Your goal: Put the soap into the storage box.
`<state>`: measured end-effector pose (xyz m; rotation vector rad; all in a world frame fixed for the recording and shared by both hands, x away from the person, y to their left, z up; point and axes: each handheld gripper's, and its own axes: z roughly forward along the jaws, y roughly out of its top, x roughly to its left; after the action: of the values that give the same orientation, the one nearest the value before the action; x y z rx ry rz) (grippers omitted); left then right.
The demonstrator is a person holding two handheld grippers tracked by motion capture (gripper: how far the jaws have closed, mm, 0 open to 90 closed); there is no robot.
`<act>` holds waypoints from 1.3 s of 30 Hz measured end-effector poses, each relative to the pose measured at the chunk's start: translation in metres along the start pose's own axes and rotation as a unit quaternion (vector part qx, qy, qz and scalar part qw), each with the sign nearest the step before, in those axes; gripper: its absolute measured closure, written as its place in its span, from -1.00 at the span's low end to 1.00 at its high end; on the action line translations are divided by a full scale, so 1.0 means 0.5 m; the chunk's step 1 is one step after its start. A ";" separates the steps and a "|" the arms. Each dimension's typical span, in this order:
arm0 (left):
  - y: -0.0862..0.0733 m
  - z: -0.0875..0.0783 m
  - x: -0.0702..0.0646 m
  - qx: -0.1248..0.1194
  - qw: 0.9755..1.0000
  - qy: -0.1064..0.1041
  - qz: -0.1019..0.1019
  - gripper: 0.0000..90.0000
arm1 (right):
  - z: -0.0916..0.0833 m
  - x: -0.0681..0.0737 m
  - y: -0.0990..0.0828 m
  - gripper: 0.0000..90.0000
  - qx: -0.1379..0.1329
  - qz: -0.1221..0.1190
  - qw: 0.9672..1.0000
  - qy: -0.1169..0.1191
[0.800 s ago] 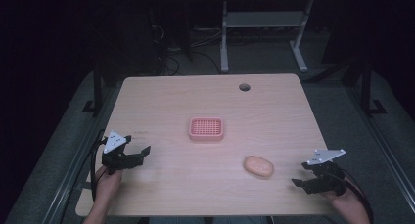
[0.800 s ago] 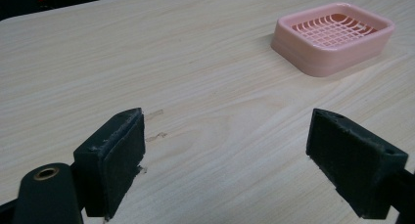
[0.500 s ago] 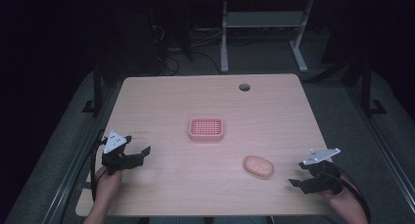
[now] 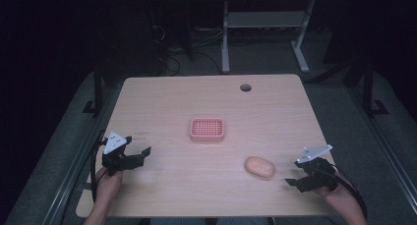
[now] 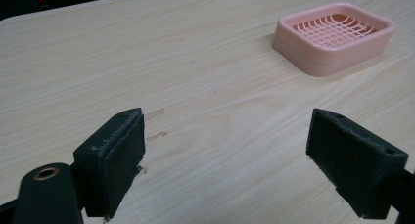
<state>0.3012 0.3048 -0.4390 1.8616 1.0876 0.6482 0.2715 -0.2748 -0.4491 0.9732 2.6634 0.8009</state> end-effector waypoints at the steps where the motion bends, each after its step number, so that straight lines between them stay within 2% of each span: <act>1: 0.000 0.000 0.000 0.000 1.000 0.000 0.000 -0.68 | 0.000 0.001 0.002 -0.41 0.002 0.000 1.000 0.001; 11: -0.001 -0.002 0.001 0.000 1.000 0.001 0.001 -0.68 | -0.001 0.006 0.019 -0.42 0.010 -0.015 1.000 0.007; 19: 0.000 -0.004 0.001 -0.001 1.000 0.001 0.002 -0.68 | -0.009 0.001 0.046 -0.44 0.025 -0.027 0.999 0.013; 30: 0.000 -0.004 0.003 -0.002 1.000 0.002 0.001 -0.69 | 0.001 0.001 0.075 -0.46 0.047 -0.039 0.998 0.016; 39: 0.000 -0.005 0.003 -0.004 1.000 0.001 0.000 -0.68 | 0.010 0.007 0.104 -0.51 0.048 -0.045 0.998 0.024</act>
<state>0.2999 0.3072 -0.4376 1.8545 1.0848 0.6543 0.2986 -0.2372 -0.4247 0.8571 2.7885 0.6918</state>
